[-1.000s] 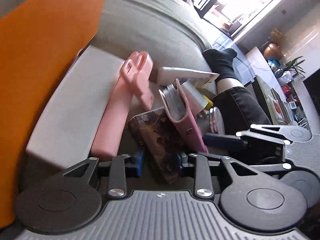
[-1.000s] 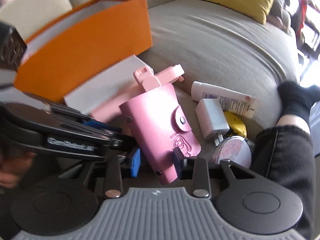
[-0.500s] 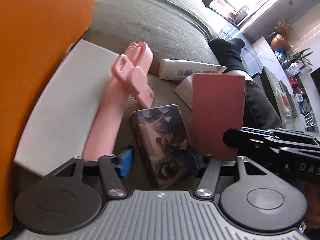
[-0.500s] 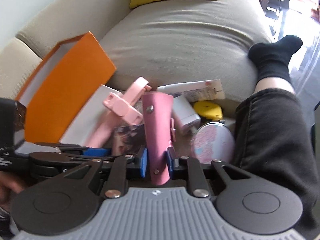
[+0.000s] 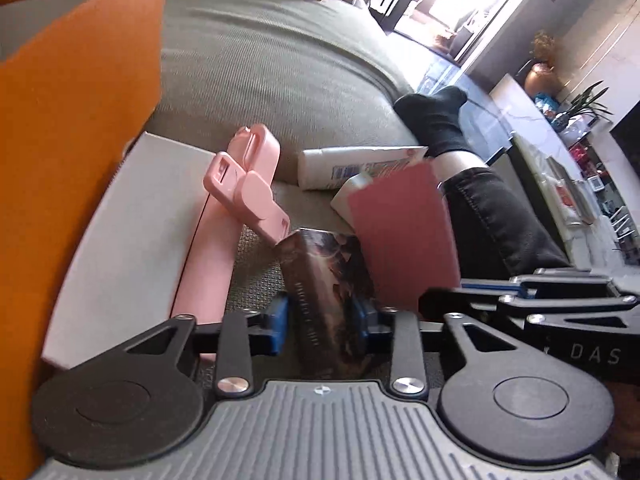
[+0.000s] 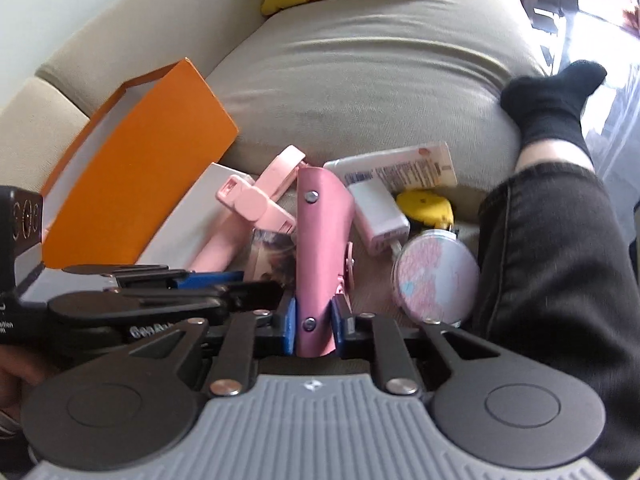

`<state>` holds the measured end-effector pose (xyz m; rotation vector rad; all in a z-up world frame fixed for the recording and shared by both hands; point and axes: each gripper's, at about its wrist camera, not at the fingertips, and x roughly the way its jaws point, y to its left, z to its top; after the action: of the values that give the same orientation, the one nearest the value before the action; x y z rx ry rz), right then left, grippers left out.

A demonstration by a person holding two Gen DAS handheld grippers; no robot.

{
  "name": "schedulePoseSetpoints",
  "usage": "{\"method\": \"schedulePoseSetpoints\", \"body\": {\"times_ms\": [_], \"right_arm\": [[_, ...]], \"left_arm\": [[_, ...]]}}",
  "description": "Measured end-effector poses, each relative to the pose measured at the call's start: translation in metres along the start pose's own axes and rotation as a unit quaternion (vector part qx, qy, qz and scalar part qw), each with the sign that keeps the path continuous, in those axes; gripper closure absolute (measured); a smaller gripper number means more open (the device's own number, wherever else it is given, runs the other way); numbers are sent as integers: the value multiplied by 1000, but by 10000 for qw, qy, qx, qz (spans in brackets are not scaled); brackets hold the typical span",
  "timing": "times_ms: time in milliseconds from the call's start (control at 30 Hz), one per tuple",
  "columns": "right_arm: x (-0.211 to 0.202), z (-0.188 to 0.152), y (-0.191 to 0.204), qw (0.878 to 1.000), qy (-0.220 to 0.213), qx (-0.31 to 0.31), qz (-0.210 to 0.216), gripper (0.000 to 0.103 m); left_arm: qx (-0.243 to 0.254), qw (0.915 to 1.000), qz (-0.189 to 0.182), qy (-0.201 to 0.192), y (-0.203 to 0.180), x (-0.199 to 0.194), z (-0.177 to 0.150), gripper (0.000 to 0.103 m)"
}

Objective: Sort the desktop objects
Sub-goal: 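Grasp the PHOTO CARD pack with the left gripper while the right grasps the pink umbrella, then lift the PHOTO CARD pack with the left gripper while the right lifts the pink umbrella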

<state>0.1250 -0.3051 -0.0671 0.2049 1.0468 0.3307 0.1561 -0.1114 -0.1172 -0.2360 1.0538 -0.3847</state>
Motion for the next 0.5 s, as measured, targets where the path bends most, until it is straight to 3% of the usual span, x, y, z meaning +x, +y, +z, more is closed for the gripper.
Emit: {"method": "schedulePoseSetpoints", "body": {"times_ms": [233,333,500], "right_arm": [[-8,-25,-4,9969,372,550,421,84],[-4,-27,-1,9983,353,415,199,83],[-3,-19,7,9998,174,-2,-27,78]], "left_arm": [[555,9984,51,56,-17,-23,-12,75],[725,9973,112,11,-25,-21,-14,74],[513,9984,-202,142,-25,-11,-11,74]]}}
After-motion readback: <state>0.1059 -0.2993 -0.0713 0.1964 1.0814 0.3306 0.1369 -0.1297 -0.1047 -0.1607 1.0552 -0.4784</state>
